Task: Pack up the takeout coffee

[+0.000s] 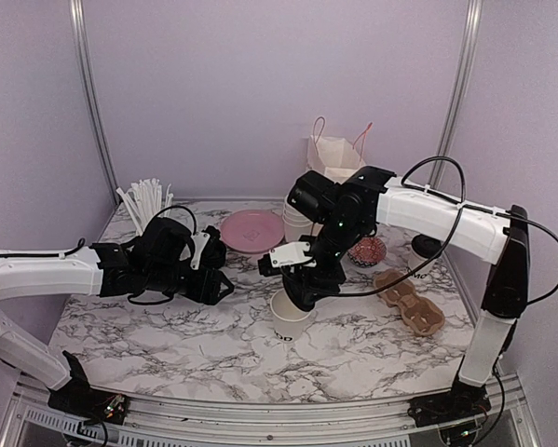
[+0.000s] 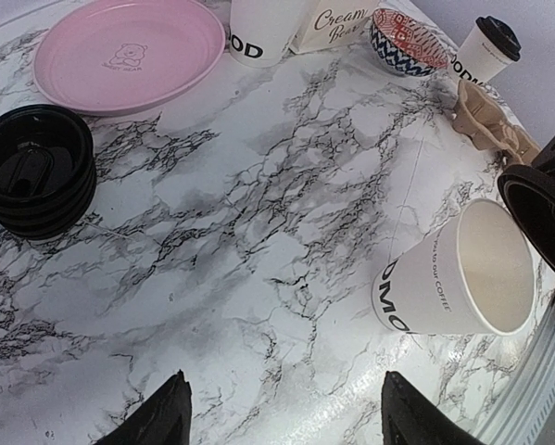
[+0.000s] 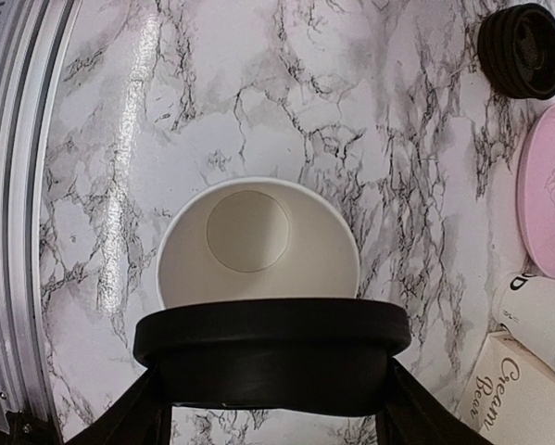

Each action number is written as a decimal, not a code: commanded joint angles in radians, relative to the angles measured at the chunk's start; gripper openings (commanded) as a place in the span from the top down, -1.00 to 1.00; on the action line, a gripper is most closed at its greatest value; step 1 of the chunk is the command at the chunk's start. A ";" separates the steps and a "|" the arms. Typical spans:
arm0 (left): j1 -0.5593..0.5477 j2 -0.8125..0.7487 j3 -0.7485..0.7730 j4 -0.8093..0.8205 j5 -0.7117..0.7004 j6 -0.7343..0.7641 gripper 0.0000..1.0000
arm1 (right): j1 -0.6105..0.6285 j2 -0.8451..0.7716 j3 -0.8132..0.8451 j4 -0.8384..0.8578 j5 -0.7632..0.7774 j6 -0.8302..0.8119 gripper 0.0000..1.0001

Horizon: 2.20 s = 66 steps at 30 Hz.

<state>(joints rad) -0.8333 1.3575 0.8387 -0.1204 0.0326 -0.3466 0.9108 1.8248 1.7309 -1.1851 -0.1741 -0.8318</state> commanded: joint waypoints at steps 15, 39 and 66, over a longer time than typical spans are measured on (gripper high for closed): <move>0.000 0.001 0.006 -0.015 -0.004 -0.001 -0.42 | 0.004 -0.014 0.072 -0.023 -0.039 0.011 -0.81; -0.100 0.142 0.039 0.304 0.227 -0.324 -0.40 | -0.341 -0.172 -0.368 0.400 -0.330 0.282 -0.45; -0.107 0.166 0.026 0.300 0.216 -0.322 -0.40 | -0.230 -0.082 -0.301 0.372 -0.276 0.269 -0.36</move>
<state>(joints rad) -0.9363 1.5108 0.8516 0.1604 0.2531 -0.6701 0.6701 1.7325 1.3811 -0.8089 -0.4618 -0.5682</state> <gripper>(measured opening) 0.699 0.681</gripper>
